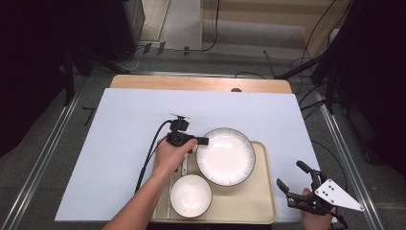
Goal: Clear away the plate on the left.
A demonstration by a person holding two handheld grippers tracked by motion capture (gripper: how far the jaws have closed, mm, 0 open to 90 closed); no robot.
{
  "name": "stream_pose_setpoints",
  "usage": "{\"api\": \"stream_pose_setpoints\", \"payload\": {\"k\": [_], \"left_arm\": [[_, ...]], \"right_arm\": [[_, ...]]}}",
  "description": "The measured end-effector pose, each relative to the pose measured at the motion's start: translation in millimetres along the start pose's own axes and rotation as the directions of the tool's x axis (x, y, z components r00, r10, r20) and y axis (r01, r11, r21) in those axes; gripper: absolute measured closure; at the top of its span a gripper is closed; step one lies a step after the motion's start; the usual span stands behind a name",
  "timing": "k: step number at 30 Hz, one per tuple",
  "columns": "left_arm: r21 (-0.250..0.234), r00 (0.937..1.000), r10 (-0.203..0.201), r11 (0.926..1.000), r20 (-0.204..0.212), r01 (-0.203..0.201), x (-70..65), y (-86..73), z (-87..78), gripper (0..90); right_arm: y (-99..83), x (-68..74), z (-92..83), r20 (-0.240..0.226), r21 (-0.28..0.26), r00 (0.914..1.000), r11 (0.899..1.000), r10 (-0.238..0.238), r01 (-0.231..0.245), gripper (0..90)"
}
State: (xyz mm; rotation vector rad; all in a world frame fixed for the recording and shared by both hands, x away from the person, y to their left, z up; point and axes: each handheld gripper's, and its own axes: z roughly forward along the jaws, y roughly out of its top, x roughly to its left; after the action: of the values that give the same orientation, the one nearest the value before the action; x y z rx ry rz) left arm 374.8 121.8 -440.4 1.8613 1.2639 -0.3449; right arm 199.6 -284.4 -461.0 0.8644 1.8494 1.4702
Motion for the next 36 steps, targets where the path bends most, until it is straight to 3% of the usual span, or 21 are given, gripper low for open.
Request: {"api": "stream_pose_setpoints", "payload": {"k": [11, 22, 25, 28, 32, 36], "left_arm": [[0.093, 0.9996, 0.023, 0.9954, 0.016, -0.024, -3.3, 1.0, 18.9, 85.2], [0.141, 0.9994, 0.011, 0.9899, 0.033, -0.016, 2.7, -1.1, 30.6, 85.0], [0.143, 0.9996, 0.024, 0.9894, 0.014, -0.026, 1.8, -1.4, 31.4, 85.2], [0.127, 0.9985, 0.044, 0.9908, 0.032, -0.048, 0.5, -1.4, 29.1, 83.4], [0.125, 0.9974, 0.072, 0.9895, 0.009, -0.072, -0.9, -2.2, 27.3, 68.0], [0.045, 0.9948, 0.102, 0.9938, 0.007, -0.102, -5.9, 1.4, 14.3, 56.2]], "right_arm": [[-0.3, -0.5, -0.2, 0.0, 0.004, 1.0, 1.0, 0.007, -0.007, 13.2], [-0.4, -1.1, 0.2, 0.002, 0.002, 1.0, 1.0, 0.006, -0.006, 13.2], [-0.3, -0.9, 0.4, 0.0, 0.003, 1.0, 1.0, 0.005, -0.005, 13.2], [-0.3, -0.7, 0.7, 0.0, 0.003, 1.0, 1.0, 0.004, -0.004, 13.2], [-0.2, -1.0, 0.7, -0.002, 0.001, 1.0, 1.0, 0.004, -0.004, 13.2], [-0.3, -1.2, 0.3, -0.005, 0.0, 0.9999, 1.0, 0.011, -0.011, 13.2]]}}
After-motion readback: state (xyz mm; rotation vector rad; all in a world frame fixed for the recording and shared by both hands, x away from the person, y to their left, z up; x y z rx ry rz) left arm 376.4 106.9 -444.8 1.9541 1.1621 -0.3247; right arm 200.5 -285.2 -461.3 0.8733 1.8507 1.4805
